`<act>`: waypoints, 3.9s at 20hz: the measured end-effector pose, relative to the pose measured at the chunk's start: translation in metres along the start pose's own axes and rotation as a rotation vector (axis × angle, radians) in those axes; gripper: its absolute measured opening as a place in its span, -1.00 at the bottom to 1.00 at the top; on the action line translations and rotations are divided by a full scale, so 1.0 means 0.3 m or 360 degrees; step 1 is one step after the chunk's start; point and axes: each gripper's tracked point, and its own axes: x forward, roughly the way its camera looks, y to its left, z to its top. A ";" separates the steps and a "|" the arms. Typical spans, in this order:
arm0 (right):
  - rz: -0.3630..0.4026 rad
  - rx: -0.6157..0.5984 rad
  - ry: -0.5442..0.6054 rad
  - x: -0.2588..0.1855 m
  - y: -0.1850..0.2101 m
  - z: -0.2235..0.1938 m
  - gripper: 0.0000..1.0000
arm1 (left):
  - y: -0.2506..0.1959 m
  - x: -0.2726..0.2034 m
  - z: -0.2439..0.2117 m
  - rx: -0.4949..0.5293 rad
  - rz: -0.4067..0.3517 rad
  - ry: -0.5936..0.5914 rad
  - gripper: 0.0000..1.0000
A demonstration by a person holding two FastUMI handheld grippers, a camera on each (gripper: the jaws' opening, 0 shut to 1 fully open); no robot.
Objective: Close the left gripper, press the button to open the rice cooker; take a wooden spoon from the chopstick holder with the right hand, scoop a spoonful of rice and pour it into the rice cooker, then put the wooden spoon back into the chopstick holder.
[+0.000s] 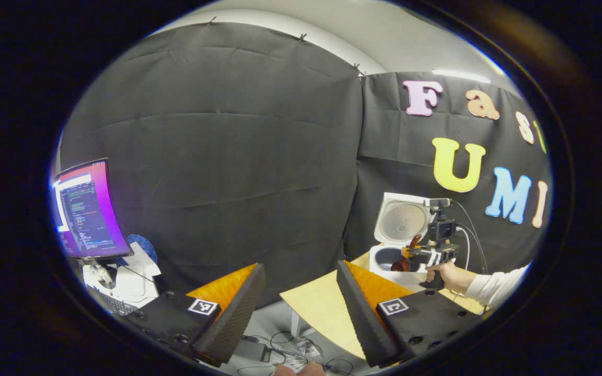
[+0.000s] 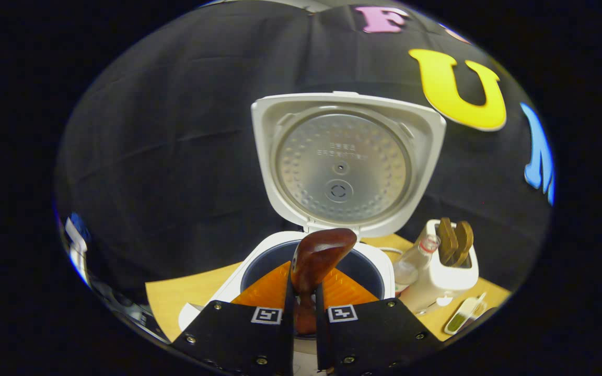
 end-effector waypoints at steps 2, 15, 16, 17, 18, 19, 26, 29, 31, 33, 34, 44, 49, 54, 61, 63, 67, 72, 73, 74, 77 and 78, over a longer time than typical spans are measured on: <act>-0.0002 -0.0227 -0.0032 -0.006 0.029 -0.005 -0.65 | 0.003 0.001 0.001 -0.0011 0.0007 -0.0003 0.83; -0.0068 0.0158 -0.0191 -0.293 -0.077 0.213 -0.65 | -0.010 -0.023 0.013 -0.0033 -0.0076 -0.0085 0.88; -0.0062 0.0225 -0.0199 -0.348 -0.096 0.229 -0.65 | -0.019 -0.026 0.017 -0.0041 -0.0105 -0.0094 0.90; -0.0057 0.0301 -0.0200 -0.395 -0.120 0.242 -0.65 | -0.030 -0.028 0.022 -0.0049 -0.0140 -0.0107 0.92; -0.0050 0.0377 -0.0206 -0.449 -0.141 0.238 -0.65 | -0.040 -0.031 0.028 -0.0055 -0.0179 -0.0120 0.88; -0.0057 0.0439 -0.0213 -0.519 -0.165 0.241 -0.65 | -0.050 -0.036 0.035 -0.0061 -0.0219 -0.0138 0.84; -0.0242 0.0894 -0.0196 -0.991 -0.360 0.128 -0.65 | -0.106 -0.169 -0.005 -0.0183 -0.0568 -0.0187 0.84; -0.0432 0.1006 -0.0208 -1.232 -0.475 0.008 -0.65 | -0.152 -0.191 -0.056 -0.0208 -0.0715 -0.0149 0.84; -0.0534 0.1080 -0.0205 -1.361 -0.550 -0.083 -0.65 | -0.167 -0.189 -0.061 -0.0209 -0.0755 -0.0127 0.84; -0.0623 0.1152 -0.0216 -1.467 -0.636 -0.168 -0.65 | -0.192 -0.204 -0.035 -0.0208 -0.0767 -0.0146 0.83; -0.0665 0.1190 -0.0225 -1.517 -0.673 -0.215 -0.65 | -0.213 -0.216 -0.032 -0.0195 -0.0766 -0.0154 0.83; -0.0922 0.1391 -0.0069 -1.739 -1.029 -0.787 -0.65 | -0.589 -0.374 -0.072 -0.0159 -0.0742 -0.0042 0.83; -0.0908 0.1466 0.0019 -1.619 -1.105 -0.994 -0.64 | -0.698 -0.478 -0.132 -0.0038 -0.0623 0.0029 0.82; -0.1011 0.1419 0.0112 -1.553 -1.146 -1.142 -0.64 | -0.810 -0.511 -0.118 0.0081 -0.0614 0.0058 0.82; -0.0904 0.1420 0.0344 -1.526 -0.995 -1.308 -0.65 | -0.924 -0.530 -0.095 0.0108 -0.0672 0.0028 0.82; -0.0860 0.1381 0.0380 -1.540 -0.965 -1.321 -0.64 | -0.947 -0.531 -0.100 0.0116 -0.0685 0.0029 0.82; -0.0806 0.1247 0.0402 -1.568 -0.935 -1.307 -0.62 | -0.987 -0.540 -0.090 0.0102 -0.0709 0.0005 0.89; -0.0744 0.1259 0.0458 -1.606 -0.870 -1.296 -0.50 | -1.025 -0.559 -0.093 0.0080 -0.0744 -0.0010 0.82; -0.0714 0.1268 0.0447 -1.619 -0.848 -1.283 -0.67 | -1.030 -0.560 -0.086 0.0075 -0.0750 -0.0022 0.82; -0.0714 0.1267 0.0452 -1.637 -0.834 -1.285 -0.61 | -1.034 -0.561 -0.080 0.0071 -0.0756 -0.0033 0.82; -0.0689 0.1236 0.0515 -1.673 -0.763 -1.317 -0.34 | -1.048 -0.554 -0.080 0.0056 -0.0787 -0.0037 0.83; -0.0678 0.1241 0.0535 -1.681 -0.735 -1.329 -0.34 | -1.053 -0.546 -0.078 0.0046 -0.0801 -0.0040 0.83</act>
